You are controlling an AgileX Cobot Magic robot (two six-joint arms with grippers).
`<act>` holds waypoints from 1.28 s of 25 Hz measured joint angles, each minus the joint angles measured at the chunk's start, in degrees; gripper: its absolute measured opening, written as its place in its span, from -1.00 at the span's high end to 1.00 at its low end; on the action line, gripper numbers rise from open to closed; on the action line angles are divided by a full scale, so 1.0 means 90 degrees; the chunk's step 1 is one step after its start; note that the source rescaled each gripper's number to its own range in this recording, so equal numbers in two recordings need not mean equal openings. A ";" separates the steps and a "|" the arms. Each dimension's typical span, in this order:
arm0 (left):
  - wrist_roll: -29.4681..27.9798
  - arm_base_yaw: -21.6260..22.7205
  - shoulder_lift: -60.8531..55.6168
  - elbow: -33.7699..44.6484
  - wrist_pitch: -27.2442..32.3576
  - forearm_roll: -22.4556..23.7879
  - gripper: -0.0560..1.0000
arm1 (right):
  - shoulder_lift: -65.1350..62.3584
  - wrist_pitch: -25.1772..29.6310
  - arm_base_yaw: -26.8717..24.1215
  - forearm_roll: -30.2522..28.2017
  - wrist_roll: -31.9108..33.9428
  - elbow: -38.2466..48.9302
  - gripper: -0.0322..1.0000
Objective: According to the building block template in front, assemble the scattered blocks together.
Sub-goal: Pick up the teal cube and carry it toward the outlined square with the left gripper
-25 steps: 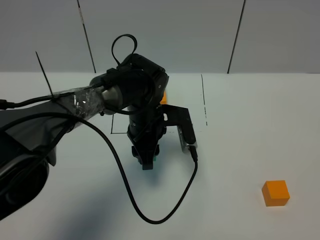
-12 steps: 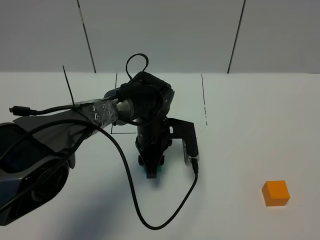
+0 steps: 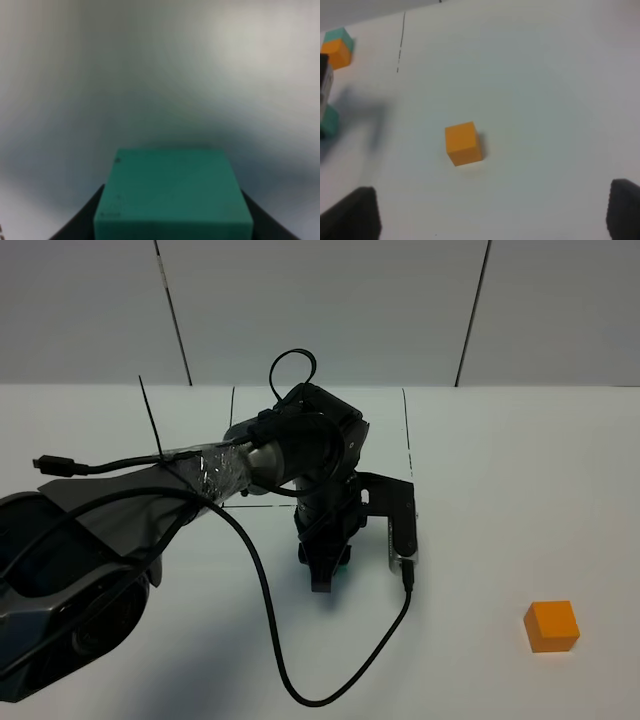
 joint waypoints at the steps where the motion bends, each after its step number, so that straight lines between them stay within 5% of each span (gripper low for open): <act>1: 0.0000 -0.0005 0.0008 0.0000 -0.0007 0.0000 0.89 | 0.0000 0.0000 0.0000 0.0000 0.0000 0.0000 -0.63; 24: -0.0009 -0.0005 0.0220 -0.0109 0.0358 -0.0004 0.87 | 0.0000 0.0000 0.0000 0.0000 0.0000 0.0000 -0.63; 26: -0.0009 -0.0005 0.0220 -0.0109 0.0448 -0.0004 0.69 | 0.0000 0.0000 0.0000 0.0000 0.0000 0.0000 -0.63; 32: -0.0003 -0.0038 0.0220 -0.0109 0.0893 -0.0062 -0.60 | 0.0000 0.0000 0.0000 0.0000 0.0000 0.0000 -0.63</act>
